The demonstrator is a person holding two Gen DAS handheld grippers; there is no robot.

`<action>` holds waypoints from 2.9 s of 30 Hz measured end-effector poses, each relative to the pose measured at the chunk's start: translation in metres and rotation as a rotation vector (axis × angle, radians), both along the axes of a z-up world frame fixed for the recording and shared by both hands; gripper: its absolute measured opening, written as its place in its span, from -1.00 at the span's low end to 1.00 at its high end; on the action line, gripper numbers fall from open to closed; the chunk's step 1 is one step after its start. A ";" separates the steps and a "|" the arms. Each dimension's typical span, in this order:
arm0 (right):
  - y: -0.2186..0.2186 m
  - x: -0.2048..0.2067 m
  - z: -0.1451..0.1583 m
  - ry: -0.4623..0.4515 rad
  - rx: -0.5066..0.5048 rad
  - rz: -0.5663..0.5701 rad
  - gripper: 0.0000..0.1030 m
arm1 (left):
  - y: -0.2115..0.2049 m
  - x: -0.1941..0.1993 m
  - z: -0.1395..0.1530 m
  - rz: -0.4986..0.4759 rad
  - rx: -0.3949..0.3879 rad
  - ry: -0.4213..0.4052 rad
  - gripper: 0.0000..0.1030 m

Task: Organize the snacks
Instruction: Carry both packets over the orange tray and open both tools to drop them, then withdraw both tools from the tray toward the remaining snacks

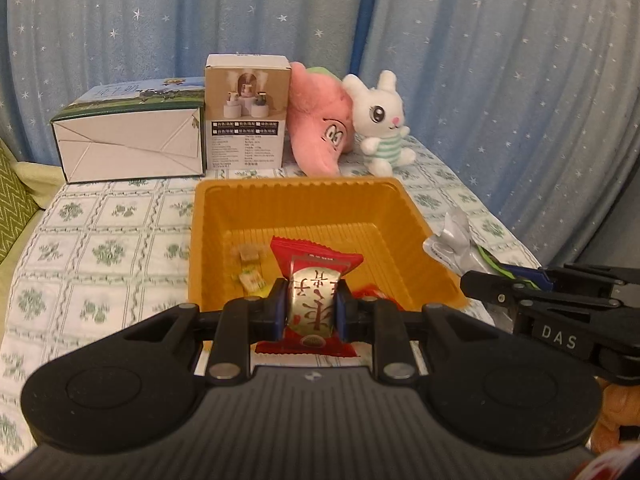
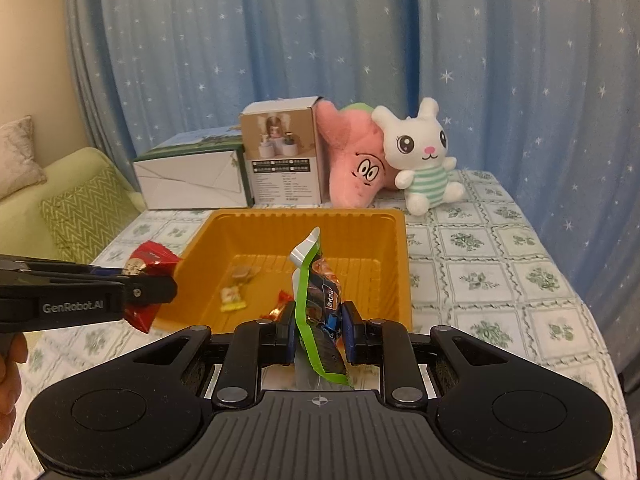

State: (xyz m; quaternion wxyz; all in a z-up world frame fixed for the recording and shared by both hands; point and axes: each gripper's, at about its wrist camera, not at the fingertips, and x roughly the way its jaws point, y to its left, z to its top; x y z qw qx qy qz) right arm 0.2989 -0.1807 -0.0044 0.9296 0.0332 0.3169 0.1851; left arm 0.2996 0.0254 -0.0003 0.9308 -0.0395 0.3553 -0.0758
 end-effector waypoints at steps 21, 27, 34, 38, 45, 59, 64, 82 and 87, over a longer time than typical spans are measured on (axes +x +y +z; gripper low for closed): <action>0.007 0.068 -0.019 0.049 0.023 -0.027 -0.56 | 0.005 0.064 -0.025 -0.018 0.010 0.036 -0.59; 0.006 0.073 -0.020 0.054 0.033 -0.038 -0.56 | 0.003 0.070 -0.029 -0.010 0.018 0.042 -0.57; 0.004 0.073 -0.019 0.058 0.039 -0.042 -0.56 | 0.013 0.069 -0.028 0.011 0.005 0.046 -0.26; 0.001 0.075 -0.020 0.067 0.049 -0.051 -0.56 | 0.019 0.063 -0.024 0.033 0.006 0.039 -0.15; 0.004 0.079 -0.021 0.070 0.046 -0.043 -0.56 | 0.024 0.054 -0.019 0.030 0.000 0.031 -0.12; -0.012 0.071 -0.013 0.017 0.118 -0.101 0.30 | 0.026 0.020 -0.009 0.035 -0.029 0.016 -0.12; -0.036 0.044 -0.003 0.024 0.165 -0.146 0.31 | 0.022 -0.010 -0.001 0.049 -0.030 0.001 -0.11; -0.050 -0.114 0.023 0.084 0.081 -0.138 0.31 | 0.013 -0.144 0.024 0.116 -0.054 -0.019 0.41; -0.056 -0.148 0.024 0.104 0.085 -0.148 0.31 | 0.008 -0.176 0.032 0.108 -0.024 -0.041 0.57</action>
